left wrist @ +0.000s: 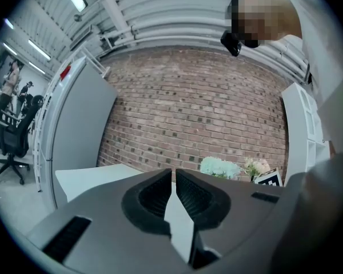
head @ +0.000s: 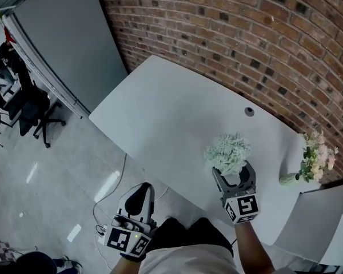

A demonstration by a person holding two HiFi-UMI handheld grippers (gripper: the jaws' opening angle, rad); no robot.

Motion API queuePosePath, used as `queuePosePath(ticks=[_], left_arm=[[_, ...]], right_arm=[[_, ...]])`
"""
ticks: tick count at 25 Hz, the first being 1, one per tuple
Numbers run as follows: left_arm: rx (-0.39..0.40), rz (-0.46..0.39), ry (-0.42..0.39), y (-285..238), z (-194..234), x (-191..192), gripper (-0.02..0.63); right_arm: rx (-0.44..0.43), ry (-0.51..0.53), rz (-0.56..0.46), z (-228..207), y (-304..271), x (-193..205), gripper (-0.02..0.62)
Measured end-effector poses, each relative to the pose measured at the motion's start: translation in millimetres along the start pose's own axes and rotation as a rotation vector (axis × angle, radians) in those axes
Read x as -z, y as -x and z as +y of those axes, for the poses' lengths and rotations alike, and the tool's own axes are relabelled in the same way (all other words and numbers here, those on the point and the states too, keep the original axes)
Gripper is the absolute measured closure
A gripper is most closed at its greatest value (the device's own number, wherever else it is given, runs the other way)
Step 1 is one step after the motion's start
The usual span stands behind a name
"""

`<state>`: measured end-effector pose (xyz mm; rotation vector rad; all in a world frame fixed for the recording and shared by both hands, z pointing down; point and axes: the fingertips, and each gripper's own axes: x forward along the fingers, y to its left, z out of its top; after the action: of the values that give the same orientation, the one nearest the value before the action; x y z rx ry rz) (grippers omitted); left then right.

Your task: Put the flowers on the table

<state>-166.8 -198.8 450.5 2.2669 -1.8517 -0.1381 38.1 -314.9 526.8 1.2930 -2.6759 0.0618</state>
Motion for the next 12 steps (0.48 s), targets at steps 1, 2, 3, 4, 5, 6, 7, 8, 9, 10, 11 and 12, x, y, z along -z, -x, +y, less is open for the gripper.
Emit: queuePosePath(ticks=[1, 2, 3, 4, 5, 6, 7, 8, 9, 10, 11, 12], left_arm=[[0.005, 0.004, 0.002, 0.1, -1.4, -2.9, 0.578], [0.01, 0.008, 0.004, 0.3, -2.8, -6.2, 0.578], [0.015, 0.012, 0.006, 0.6, -4.3, -9.8, 0.578], [0.021, 0.016, 0.008, 0.9, -6.0, -13.4, 0.578], [0.027, 0.02, 0.01, 1.2, -8.2, -16.9, 0.578], [0.034, 0.024, 0.012, 1.4, -10.5, -20.2, 0.578], [0.041, 0.026, 0.013, 1.2, -12.8, -23.7, 0.578], [0.049, 0.026, 0.013, 0.5, -14.9, -27.2, 0.578], [0.056, 0.025, 0.012, -0.3, -16.8, -30.6, 0.578], [0.063, 0.024, 0.011, -0.8, -18.6, -33.5, 0.578], [0.069, 0.024, 0.011, -0.9, -20.3, -35.6, 0.578], [0.074, 0.026, 0.012, -0.4, -21.9, -37.0, 0.578]], right_arm=[[0.005, -0.003, 0.011, 0.4, 3.0, -0.2, 0.252], [0.01, -0.006, 0.021, 0.7, 6.2, -1.1, 0.252], [0.015, -0.01, 0.032, 1.1, 9.5, -2.5, 0.252], [0.018, -0.013, 0.042, 1.8, 13.0, -4.2, 0.252], [0.02, -0.015, 0.051, 2.7, 16.7, -5.9, 0.252], [0.022, -0.016, 0.059, 3.5, 20.3, -7.5, 0.253], [0.026, -0.015, 0.065, 3.8, 23.3, -9.2, 0.253], [0.031, -0.014, 0.068, 3.8, 25.7, -11.0, 0.253], [0.036, -0.015, 0.071, 3.6, 27.6, -12.9, 0.253], [0.041, -0.018, 0.072, 3.4, 29.5, -14.5, 0.253], [0.045, -0.022, 0.073, 3.4, 31.8, -16.0, 0.253], [0.049, -0.025, 0.075, 3.5, 34.6, -17.3, 0.254]])
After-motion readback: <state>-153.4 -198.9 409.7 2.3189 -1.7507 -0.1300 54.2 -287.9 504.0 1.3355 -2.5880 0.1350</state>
